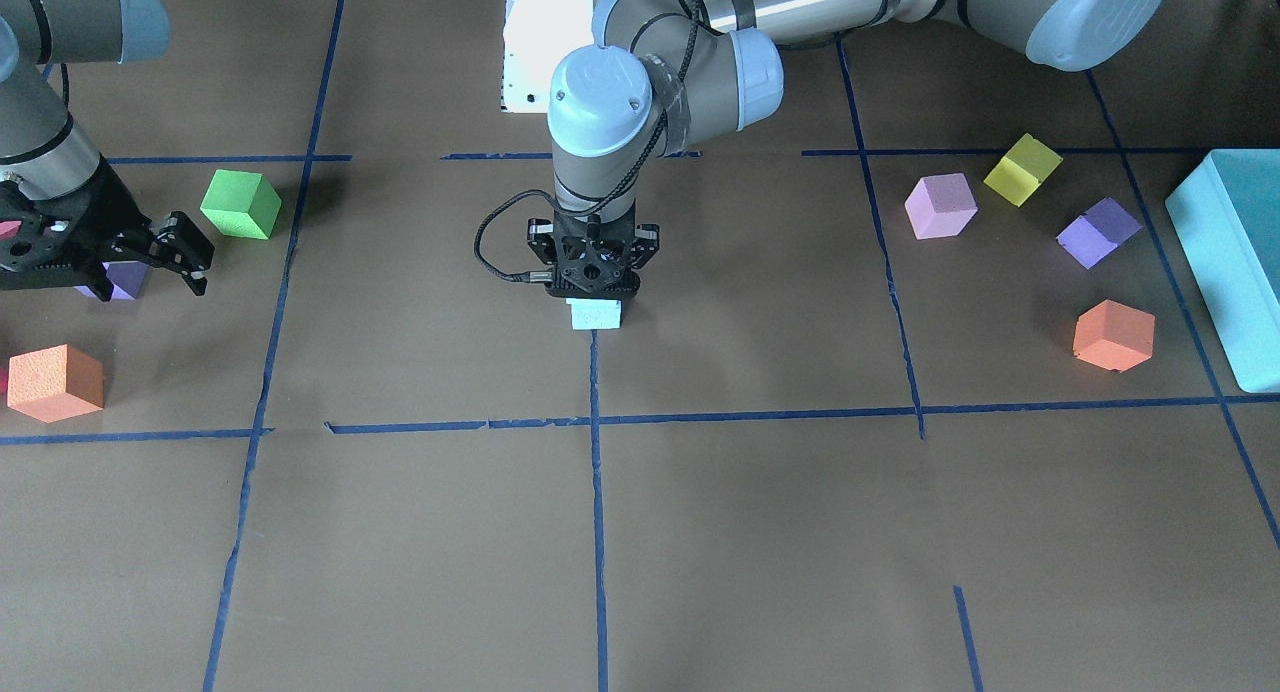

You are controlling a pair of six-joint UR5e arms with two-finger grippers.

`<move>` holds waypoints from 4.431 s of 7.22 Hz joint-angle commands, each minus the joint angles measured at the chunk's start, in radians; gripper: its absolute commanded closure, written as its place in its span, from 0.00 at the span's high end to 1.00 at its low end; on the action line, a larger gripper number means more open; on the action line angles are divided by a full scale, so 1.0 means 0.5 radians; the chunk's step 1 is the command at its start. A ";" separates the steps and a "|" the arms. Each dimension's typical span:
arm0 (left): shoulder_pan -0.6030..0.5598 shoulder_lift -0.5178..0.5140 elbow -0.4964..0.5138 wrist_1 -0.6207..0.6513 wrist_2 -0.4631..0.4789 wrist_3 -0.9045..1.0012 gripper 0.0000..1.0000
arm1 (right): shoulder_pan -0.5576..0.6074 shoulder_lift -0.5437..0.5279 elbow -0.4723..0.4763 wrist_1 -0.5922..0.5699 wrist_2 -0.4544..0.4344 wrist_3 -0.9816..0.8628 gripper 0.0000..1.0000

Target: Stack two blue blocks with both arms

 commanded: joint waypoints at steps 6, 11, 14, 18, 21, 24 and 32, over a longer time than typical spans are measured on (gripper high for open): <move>-0.186 0.248 -0.546 0.086 -0.021 0.002 1.00 | 0.008 -0.001 0.004 0.029 0.015 -0.027 1.00; -0.958 1.328 -1.120 0.126 -0.428 1.382 0.99 | 0.981 -0.038 -0.311 -0.087 0.745 -0.988 1.00; -1.651 1.695 -0.883 0.151 -0.674 2.409 0.99 | 1.326 -0.057 -0.429 -0.588 0.764 -1.915 1.00; -2.116 1.671 -0.317 0.160 -0.708 2.987 1.00 | 1.404 -0.060 -0.438 -0.778 0.694 -2.138 1.00; -2.108 1.655 -0.323 0.136 -0.718 2.783 1.00 | 1.355 -0.035 -0.539 -0.759 0.690 -2.114 1.00; -2.080 1.655 -0.375 0.105 -0.709 2.595 1.00 | 1.309 -0.026 -0.555 -0.756 0.690 -2.108 1.00; -2.080 1.796 -0.442 0.093 -0.702 2.613 1.00 | 1.260 0.005 -0.567 -0.753 0.703 -2.089 1.00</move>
